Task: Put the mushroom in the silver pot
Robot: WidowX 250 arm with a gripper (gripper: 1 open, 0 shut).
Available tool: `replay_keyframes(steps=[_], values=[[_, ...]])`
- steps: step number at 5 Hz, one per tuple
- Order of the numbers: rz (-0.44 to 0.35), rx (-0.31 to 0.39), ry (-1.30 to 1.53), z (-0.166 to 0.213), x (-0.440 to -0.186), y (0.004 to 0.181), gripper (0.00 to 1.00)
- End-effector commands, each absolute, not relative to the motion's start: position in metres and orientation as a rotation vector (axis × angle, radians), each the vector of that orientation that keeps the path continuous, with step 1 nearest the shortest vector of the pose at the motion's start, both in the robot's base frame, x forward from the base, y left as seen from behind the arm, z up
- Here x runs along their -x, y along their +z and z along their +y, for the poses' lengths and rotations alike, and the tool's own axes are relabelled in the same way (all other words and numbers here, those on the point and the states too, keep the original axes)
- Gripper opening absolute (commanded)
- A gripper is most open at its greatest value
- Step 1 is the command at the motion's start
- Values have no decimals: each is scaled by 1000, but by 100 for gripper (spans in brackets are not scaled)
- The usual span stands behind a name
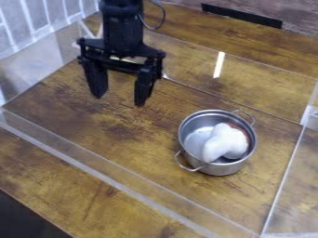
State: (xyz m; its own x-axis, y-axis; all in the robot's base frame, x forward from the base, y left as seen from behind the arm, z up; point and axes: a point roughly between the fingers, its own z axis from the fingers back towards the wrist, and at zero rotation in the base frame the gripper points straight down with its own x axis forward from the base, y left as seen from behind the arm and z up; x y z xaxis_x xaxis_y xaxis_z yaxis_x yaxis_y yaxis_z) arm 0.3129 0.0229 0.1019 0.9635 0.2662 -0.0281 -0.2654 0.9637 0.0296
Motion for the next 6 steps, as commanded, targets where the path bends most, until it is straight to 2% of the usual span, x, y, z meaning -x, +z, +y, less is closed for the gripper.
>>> replay_keyframes(steps=[1, 3, 5, 6], values=[[-9, -32, 297, 27, -309, 108, 100], [-36, -43, 319, 35, -306, 104, 100], [-72, -52, 428, 22, -330, 104, 100], [-68, -54, 391, 27, -327, 102, 100]])
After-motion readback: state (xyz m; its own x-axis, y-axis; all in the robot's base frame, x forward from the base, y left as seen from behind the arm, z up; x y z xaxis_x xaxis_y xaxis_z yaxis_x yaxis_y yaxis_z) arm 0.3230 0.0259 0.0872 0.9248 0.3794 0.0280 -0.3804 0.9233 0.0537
